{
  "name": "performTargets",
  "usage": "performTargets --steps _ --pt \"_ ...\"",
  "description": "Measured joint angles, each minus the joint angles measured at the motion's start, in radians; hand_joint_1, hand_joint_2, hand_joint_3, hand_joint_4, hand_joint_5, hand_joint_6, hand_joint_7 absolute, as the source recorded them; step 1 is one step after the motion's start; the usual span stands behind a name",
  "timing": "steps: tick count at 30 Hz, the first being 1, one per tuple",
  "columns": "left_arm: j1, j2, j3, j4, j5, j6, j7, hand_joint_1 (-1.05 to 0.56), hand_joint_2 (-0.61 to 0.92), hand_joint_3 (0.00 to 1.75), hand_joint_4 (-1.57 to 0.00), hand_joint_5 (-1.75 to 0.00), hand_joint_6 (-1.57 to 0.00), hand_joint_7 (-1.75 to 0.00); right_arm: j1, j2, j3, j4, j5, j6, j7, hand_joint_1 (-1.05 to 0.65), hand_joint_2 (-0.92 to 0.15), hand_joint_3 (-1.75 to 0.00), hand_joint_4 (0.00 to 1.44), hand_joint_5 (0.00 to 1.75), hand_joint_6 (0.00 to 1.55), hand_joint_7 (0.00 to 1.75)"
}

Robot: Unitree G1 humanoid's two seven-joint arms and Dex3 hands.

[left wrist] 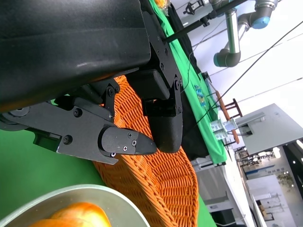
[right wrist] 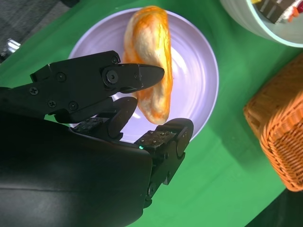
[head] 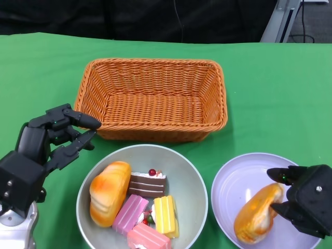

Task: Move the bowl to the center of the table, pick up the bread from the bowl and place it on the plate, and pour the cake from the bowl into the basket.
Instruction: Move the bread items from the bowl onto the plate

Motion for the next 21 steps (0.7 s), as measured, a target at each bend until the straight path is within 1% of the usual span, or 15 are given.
performTargets --steps 2,4,10,14,16,21 --pt "0.000 0.000 0.000 0.000 0.000 0.000 0.000 -0.19 0.92 0.23 -0.84 -1.22 -0.89 -0.83 -0.005 0.023 0.002 0.016 -0.017 -0.015 -0.014 -0.40 -0.92 -0.21 0.75 0.13 0.58 0.04" --pt "0.000 0.000 0.000 0.000 0.000 0.000 0.000 -0.19 0.92 0.23 -0.84 -1.22 -0.89 -0.82 -0.013 0.034 0.004 0.031 -0.029 -0.022 -0.022 -0.42 -0.92 -0.20 0.76 0.14 0.59 0.04" --pt "0.000 0.000 -0.002 0.000 0.001 0.000 0.000 -0.20 0.92 0.24 -0.85 -1.22 -0.89 -0.82 -0.060 0.120 0.012 0.107 -0.041 -0.089 -0.063 -0.41 -0.92 -0.19 0.75 0.13 0.59 0.03" --pt "0.000 0.000 -0.002 -0.001 0.001 0.000 -0.001 -0.19 0.92 0.24 -0.85 -1.22 -0.89 -0.82 -0.076 0.149 0.010 0.144 -0.045 -0.128 -0.072 -0.41 -0.92 -0.19 0.73 0.13 0.57 0.02" --pt "0.000 0.000 -0.003 -0.001 0.001 0.000 -0.001 -0.19 0.92 0.24 -0.84 -1.22 -0.89 -0.82 -0.083 0.174 0.010 0.162 -0.057 -0.141 -0.086 -0.41 -0.92 -0.19 0.73 0.13 0.57 0.02" --pt "0.001 0.000 -0.005 -0.003 0.001 0.000 -0.001 -0.20 0.92 0.23 -0.84 -1.23 -0.89 -0.83 -0.102 0.211 0.019 0.200 -0.077 -0.179 -0.102 -0.42 -0.92 -0.17 0.72 0.12 0.59 0.02"
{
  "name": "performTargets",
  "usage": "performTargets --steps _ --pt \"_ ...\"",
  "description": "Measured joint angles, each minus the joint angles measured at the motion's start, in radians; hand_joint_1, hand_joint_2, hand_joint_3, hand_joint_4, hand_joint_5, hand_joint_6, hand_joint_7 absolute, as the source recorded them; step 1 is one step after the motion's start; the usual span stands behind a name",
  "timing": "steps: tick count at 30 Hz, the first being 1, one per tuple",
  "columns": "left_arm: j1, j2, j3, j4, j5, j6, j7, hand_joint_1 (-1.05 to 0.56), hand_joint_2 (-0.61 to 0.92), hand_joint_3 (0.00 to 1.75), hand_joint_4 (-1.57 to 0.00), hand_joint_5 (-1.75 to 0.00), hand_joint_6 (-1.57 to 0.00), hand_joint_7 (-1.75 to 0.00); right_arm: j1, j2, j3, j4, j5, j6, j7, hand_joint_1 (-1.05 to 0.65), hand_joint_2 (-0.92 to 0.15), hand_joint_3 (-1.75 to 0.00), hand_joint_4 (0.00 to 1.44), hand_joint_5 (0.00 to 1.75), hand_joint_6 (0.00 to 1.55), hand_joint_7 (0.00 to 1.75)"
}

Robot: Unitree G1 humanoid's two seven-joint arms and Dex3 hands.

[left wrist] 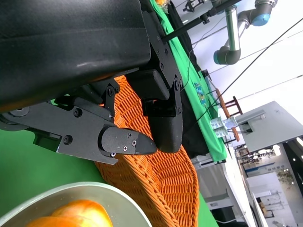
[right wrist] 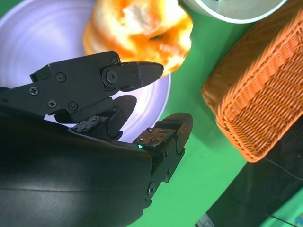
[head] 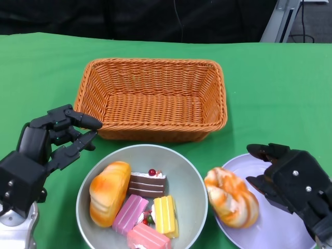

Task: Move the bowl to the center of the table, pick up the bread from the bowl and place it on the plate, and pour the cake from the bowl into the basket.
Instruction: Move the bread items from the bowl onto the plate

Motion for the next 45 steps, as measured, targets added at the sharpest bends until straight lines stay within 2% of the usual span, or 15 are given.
performTargets --steps 7,11,17,30,39,45 --pt "0.006 -0.001 -0.001 -0.028 0.000 0.009 0.000 -0.20 0.92 0.24 -0.84 -1.23 -0.89 -0.83 -0.012 0.021 0.012 0.025 -0.033 -0.013 0.000 -0.40 -0.92 -0.17 0.68 0.09 0.59 0.02" --pt "0.015 -0.001 -0.003 -0.044 0.001 0.022 0.000 -0.19 0.92 0.24 -0.83 -1.24 -0.89 -0.83 -0.012 0.023 0.027 0.025 -0.075 -0.024 -0.004 -0.41 -0.92 -0.14 0.70 0.10 0.61 0.02" --pt "0.015 -0.001 -0.002 -0.041 0.001 0.021 0.000 -0.19 0.92 0.24 -0.83 -1.25 -0.88 -0.84 0.006 0.022 0.056 0.021 -0.148 -0.135 -0.024 -0.46 -0.92 -0.11 0.71 0.08 0.63 0.02" --pt "0.015 -0.001 -0.002 -0.033 -0.001 0.021 -0.003 -0.22 0.92 0.22 -0.85 -1.24 -0.89 -0.84 0.053 0.011 0.094 -0.031 -0.226 -0.406 -0.027 -0.52 -0.92 -0.09 0.77 0.10 0.66 0.02" --pt "0.027 -0.026 -0.023 -0.057 0.026 0.016 0.019 -0.26 0.92 0.21 -0.82 -1.27 -0.87 -0.87 0.016 0.004 0.174 -0.059 -0.266 -0.463 0.101 -0.60 -0.92 -0.08 0.77 0.08 0.64 0.00" --pt "0.053 -0.041 -0.033 -0.115 0.045 0.042 0.039 -0.29 0.92 0.22 -0.79 -1.29 -0.84 -0.91 -0.050 -0.002 0.238 0.000 -0.333 -0.525 0.146 -0.64 -0.92 -0.07 0.82 0.09 0.62 0.00"
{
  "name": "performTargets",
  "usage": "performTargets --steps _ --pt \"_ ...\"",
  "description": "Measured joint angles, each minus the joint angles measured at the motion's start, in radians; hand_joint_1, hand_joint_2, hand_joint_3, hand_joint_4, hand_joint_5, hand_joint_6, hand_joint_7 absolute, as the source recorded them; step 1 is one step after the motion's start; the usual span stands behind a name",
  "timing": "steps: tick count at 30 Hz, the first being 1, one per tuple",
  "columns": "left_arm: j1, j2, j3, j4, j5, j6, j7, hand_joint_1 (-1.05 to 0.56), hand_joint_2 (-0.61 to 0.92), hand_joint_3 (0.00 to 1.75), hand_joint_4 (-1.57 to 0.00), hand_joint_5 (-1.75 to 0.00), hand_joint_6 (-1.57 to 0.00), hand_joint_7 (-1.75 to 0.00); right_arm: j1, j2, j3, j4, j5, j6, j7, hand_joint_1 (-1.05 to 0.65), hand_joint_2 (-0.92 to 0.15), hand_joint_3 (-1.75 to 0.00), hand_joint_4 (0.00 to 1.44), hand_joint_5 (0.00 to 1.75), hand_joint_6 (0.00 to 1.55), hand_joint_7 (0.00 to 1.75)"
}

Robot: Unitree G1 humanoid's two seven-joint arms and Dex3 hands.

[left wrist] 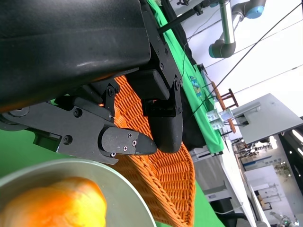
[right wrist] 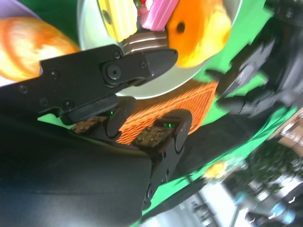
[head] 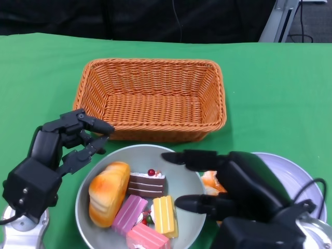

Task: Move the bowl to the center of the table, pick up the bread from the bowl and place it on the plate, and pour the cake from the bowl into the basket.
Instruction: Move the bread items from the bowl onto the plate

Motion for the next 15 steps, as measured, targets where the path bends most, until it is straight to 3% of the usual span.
performTargets --steps 5,10,15 --pt "0.007 -0.002 -0.001 -0.021 0.000 0.015 0.001 -0.28 0.92 0.22 -0.78 -1.30 -0.83 -0.92 -0.016 0.001 0.009 0.036 -0.022 -0.032 0.017 -0.64 -0.92 -0.07 0.80 0.07 0.62 0.00" --pt "0.006 0.005 0.001 -0.019 -0.016 0.016 -0.015 -0.27 0.92 0.22 -0.77 -1.31 -0.83 -0.92 -0.129 0.004 0.077 0.188 -0.084 -0.133 0.022 -0.69 -0.92 -0.10 0.79 0.05 0.63 0.01" --pt "0.006 0.023 0.008 -0.020 -0.034 0.037 -0.022 -0.27 0.92 0.22 -0.75 -1.32 -0.83 -0.90 -0.162 0.017 0.081 0.252 -0.083 -0.179 0.022 -0.69 -0.92 -0.11 0.80 0.05 0.62 0.00"
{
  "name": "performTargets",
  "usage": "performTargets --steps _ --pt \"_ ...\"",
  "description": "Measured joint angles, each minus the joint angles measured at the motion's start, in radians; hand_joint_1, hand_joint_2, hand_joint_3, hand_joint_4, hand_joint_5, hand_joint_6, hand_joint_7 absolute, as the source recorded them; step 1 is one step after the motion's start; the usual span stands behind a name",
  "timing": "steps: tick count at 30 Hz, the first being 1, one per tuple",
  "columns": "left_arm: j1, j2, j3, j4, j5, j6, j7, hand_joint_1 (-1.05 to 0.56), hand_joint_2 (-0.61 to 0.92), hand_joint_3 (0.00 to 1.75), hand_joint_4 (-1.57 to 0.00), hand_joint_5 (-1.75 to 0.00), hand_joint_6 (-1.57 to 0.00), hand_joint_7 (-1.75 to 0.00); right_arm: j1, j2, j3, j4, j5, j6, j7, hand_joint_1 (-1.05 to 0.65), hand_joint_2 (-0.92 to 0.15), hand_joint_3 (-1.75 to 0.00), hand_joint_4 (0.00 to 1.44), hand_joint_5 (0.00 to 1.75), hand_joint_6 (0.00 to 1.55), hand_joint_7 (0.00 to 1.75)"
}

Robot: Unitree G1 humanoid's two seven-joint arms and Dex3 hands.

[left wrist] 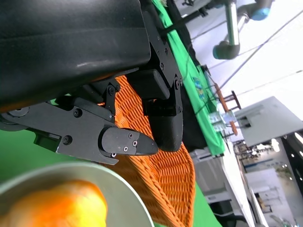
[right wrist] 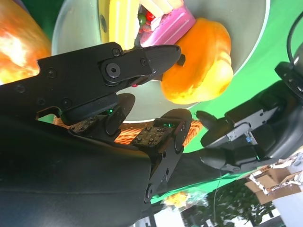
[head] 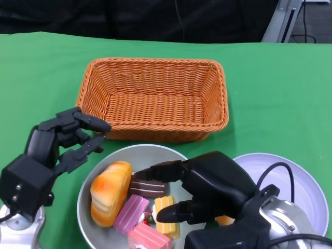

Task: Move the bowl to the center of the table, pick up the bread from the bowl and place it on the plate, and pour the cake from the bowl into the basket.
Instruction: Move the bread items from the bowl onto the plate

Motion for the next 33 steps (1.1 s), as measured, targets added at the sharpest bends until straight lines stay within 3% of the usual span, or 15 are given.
performTargets --steps 14,18,21,33 --pt "-0.001 0.006 0.000 0.013 0.012 -0.010 0.002 -0.25 0.92 0.21 -0.70 -1.45 -0.86 -0.89 -0.009 0.030 -0.039 0.070 0.066 -0.016 0.011 -0.66 -0.92 -0.12 0.81 0.04 0.63 0.01" --pt "-0.002 0.007 -0.001 0.019 0.015 -0.011 0.003 -0.35 0.92 0.17 -0.68 -1.63 -0.86 -0.88 -0.059 0.024 -0.025 0.136 -0.018 -0.072 -0.048 -0.66 -0.92 -0.13 0.79 0.02 0.62 0.00" --pt "-0.002 0.007 -0.003 0.019 0.027 -0.017 0.004 -0.33 0.92 0.15 -0.67 -1.73 -0.86 -0.87 -0.084 0.025 -0.024 0.170 -0.039 -0.089 -0.061 -0.65 -0.92 -0.11 0.80 0.02 0.63 0.01" --pt "0.003 0.000 -0.011 -0.015 0.054 -0.026 0.021 -0.32 0.92 0.20 -0.67 -1.73 -0.87 -0.88 -0.101 0.001 -0.038 0.216 -0.066 -0.157 -0.076 -0.64 -0.92 -0.09 0.81 0.02 0.68 0.02"
